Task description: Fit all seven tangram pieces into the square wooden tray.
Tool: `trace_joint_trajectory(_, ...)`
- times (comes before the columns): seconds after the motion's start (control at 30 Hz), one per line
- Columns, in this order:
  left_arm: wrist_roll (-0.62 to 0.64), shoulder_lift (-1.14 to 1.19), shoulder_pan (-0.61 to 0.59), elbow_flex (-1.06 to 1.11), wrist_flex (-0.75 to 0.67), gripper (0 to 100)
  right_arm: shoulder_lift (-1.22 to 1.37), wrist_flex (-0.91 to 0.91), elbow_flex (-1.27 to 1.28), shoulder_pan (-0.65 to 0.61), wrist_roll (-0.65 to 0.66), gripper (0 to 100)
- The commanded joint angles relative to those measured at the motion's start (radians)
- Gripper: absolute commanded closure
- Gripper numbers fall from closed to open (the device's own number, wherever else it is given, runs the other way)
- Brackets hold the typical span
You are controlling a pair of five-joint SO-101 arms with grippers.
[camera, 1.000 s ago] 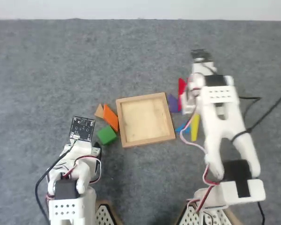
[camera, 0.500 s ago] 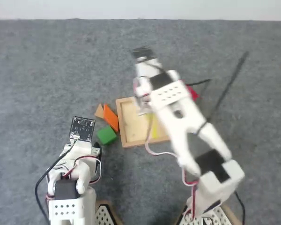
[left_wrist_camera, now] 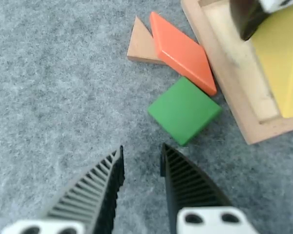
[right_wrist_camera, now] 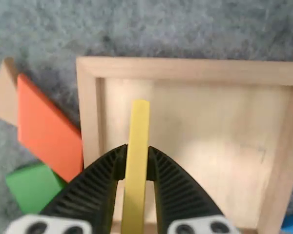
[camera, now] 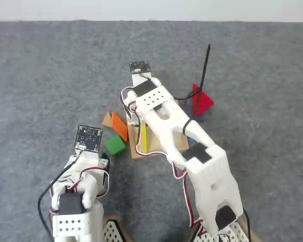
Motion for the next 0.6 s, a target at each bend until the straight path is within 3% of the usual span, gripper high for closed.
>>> trace_joint_trajectory(0.0, 0.015, -0.018, -0.008, -0.008, 0.006, 88, -0.007, 0.01, -0.058, -0.001, -0.015, 86.4)
trace_joint_trajectory(0.13, 0.015, -0.018, -0.008, -0.008, 0.006, 88, -0.015, 0.005, -0.058, 0.03, 0.063, 76.4)
trace_joint_trajectory(0.57, 0.015, -0.018, -0.008, -0.008, 0.006, 88, -0.14, 0.041, 0.014, 0.157, 0.141, 75.7)
